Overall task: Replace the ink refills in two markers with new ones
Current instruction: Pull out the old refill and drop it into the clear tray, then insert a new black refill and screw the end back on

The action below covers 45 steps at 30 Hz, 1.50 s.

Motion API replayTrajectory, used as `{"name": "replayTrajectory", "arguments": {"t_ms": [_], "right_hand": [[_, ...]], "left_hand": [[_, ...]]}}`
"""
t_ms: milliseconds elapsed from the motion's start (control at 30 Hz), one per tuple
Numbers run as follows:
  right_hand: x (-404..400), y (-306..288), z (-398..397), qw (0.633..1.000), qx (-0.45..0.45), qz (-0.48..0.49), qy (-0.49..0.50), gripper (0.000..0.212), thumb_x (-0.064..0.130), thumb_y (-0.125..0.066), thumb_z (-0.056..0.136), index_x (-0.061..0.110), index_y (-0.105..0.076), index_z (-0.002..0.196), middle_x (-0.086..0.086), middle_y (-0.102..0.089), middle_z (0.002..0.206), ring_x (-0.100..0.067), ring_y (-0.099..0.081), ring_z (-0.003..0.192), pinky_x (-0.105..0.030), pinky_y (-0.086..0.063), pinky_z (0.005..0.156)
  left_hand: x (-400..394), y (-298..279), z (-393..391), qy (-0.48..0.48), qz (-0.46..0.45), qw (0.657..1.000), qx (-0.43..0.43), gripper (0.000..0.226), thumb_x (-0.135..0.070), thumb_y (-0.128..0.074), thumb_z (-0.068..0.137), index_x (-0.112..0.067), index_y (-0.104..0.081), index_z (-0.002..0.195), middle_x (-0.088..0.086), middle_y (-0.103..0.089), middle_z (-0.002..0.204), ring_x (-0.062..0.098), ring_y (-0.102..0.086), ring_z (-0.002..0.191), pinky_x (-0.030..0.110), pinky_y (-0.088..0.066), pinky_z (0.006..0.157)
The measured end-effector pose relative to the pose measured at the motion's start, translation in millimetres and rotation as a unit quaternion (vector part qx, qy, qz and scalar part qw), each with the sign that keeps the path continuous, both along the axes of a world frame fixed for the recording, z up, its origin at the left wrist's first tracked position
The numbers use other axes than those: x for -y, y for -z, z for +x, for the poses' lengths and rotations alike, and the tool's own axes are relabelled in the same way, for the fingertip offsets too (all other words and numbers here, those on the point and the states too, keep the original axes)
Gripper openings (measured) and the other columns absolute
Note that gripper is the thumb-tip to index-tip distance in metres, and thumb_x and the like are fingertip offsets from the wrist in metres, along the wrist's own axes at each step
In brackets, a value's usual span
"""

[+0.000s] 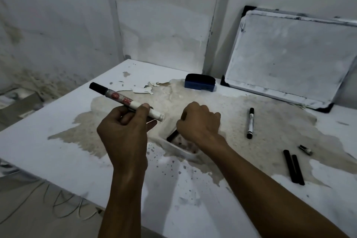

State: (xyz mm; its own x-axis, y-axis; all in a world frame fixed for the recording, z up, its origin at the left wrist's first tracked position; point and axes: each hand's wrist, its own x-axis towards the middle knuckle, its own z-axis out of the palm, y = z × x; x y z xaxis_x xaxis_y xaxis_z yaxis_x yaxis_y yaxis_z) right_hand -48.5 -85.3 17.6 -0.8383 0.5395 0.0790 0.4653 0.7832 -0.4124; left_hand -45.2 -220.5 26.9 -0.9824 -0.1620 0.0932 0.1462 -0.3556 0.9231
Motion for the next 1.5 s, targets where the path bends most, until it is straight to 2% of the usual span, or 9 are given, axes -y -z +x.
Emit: {"name": "replayTrajectory", "arguments": {"t_ms": [167, 400, 533, 667, 867, 1167, 1267, 1400, 1500], "right_hand": [[-37, -8, 53, 0.993, -0.107, -0.004, 0.045, 0.013, 0.034, -0.063, 0.078, 0.025, -0.071, 0.083, 0.004, -0.071, 0.081, -0.019, -0.064, 0.083, -0.038, -0.043, 0.090], [-92, 5, 147, 0.980, -0.103, 0.039, 0.165, 0.012, 0.033, -0.067, 0.078, 0.025, -0.073, 0.085, 0.003, -0.075, 0.083, -0.021, -0.068, 0.084, -0.042, -0.051, 0.087], [-124, 15, 181, 0.965, -0.060, 0.067, 0.245, 0.012, 0.029, -0.065, 0.079, 0.021, -0.070, 0.074, 0.002, -0.069, 0.069, -0.024, -0.066, 0.073, -0.041, -0.048, 0.087], [-142, 30, 188, 0.959, -0.031, 0.069, 0.272, 0.029, 0.037, -0.059, 0.082, 0.017, -0.065, 0.062, 0.002, -0.064, 0.060, -0.024, -0.062, 0.066, -0.035, -0.038, 0.074], [-143, 41, 180, 0.959, -0.014, 0.091, 0.267, 0.030, 0.029, -0.058, 0.078, 0.022, -0.041, 0.054, -0.002, -0.063, 0.071, -0.029, -0.060, 0.079, -0.039, -0.037, 0.080], [-130, 47, 174, 0.960, -0.023, 0.146, 0.237, 0.017, 0.011, -0.056, 0.078, 0.018, -0.057, 0.062, -0.001, -0.059, 0.062, -0.027, -0.057, 0.073, -0.036, -0.025, 0.075], [-128, 41, 174, 0.964, -0.049, 0.107, 0.240, 0.007, 0.015, -0.060, 0.076, 0.020, -0.064, 0.072, 0.001, -0.066, 0.071, -0.024, -0.060, 0.079, -0.034, -0.024, 0.076], [-117, 22, 183, 0.962, -0.185, 0.009, 0.199, 0.011, 0.013, -0.070, 0.073, 0.018, -0.072, 0.082, 0.001, -0.073, 0.080, -0.015, -0.066, 0.077, -0.034, -0.050, 0.084], [-98, -1, 193, 0.938, -0.322, -0.040, 0.118, 0.015, 0.005, -0.075, 0.073, 0.017, -0.073, 0.083, 0.006, -0.073, 0.078, -0.002, -0.066, 0.069, -0.008, -0.051, 0.069]], "left_hand": [[-21, -1, 16, 0.045, 0.009, 0.999, 0.008, 0.006, -0.001, -0.070, 0.086, 0.001, -0.071, 0.080, 0.007, -0.076, 0.065, 0.027, -0.077, 0.067, 0.031, -0.062, 0.064], [-75, 1, 58, 0.146, 0.012, 0.989, 0.022, 0.005, -0.002, -0.070, 0.086, 0.001, -0.072, 0.084, 0.011, -0.078, 0.071, 0.026, -0.078, 0.071, 0.032, -0.063, 0.067], [-98, 8, 79, 0.191, 0.001, 0.981, 0.027, 0.011, -0.003, -0.068, 0.087, 0.008, -0.072, 0.088, 0.016, -0.077, 0.073, 0.028, -0.077, 0.072, 0.033, -0.063, 0.069], [-112, 10, 91, 0.212, -0.007, 0.977, 0.036, 0.009, -0.003, -0.069, 0.087, 0.005, -0.073, 0.091, 0.015, -0.077, 0.073, 0.027, -0.077, 0.071, 0.031, -0.062, 0.066], [-114, 8, 94, 0.206, -0.012, 0.978, 0.033, 0.004, -0.002, -0.069, 0.087, 0.000, -0.073, 0.086, 0.011, -0.078, 0.071, 0.027, -0.078, 0.071, 0.033, -0.063, 0.068], [-115, 9, 92, 0.205, -0.017, 0.978, 0.036, 0.007, -0.003, -0.069, 0.087, 0.003, -0.072, 0.088, 0.013, -0.077, 0.071, 0.026, -0.077, 0.071, 0.033, -0.063, 0.068], [-118, 11, 93, 0.223, 0.005, 0.972, 0.068, 0.008, -0.003, -0.070, 0.087, 0.004, -0.072, 0.089, 0.016, -0.077, 0.073, 0.027, -0.077, 0.074, 0.031, -0.062, 0.067], [-121, 9, 90, 0.258, 0.091, 0.948, 0.163, 0.009, -0.005, -0.069, 0.088, 0.001, -0.072, 0.082, 0.018, -0.075, 0.080, 0.028, -0.074, 0.077, 0.029, -0.062, 0.063], [-123, 5, 88, 0.289, 0.165, 0.917, 0.221, 0.013, -0.004, -0.068, 0.087, -0.002, -0.070, 0.074, 0.018, -0.074, 0.077, 0.025, -0.074, 0.071, 0.028, -0.062, 0.061]]}}
